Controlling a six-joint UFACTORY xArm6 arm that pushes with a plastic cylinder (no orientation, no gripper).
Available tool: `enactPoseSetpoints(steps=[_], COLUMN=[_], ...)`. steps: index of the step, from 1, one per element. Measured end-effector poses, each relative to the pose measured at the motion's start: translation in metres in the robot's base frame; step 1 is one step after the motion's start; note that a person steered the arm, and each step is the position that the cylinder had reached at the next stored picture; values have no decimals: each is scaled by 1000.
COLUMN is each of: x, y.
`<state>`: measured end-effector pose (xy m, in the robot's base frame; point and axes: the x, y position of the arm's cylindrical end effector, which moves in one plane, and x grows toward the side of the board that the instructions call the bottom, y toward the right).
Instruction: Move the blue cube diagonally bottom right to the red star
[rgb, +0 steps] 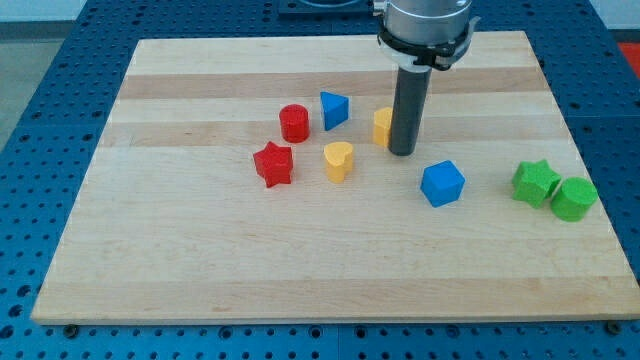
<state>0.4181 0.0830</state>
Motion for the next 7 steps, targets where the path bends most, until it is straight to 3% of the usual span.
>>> enactPoseSetpoints(steps=[2, 5, 7], x=[0, 1, 33], y=[11, 72, 72])
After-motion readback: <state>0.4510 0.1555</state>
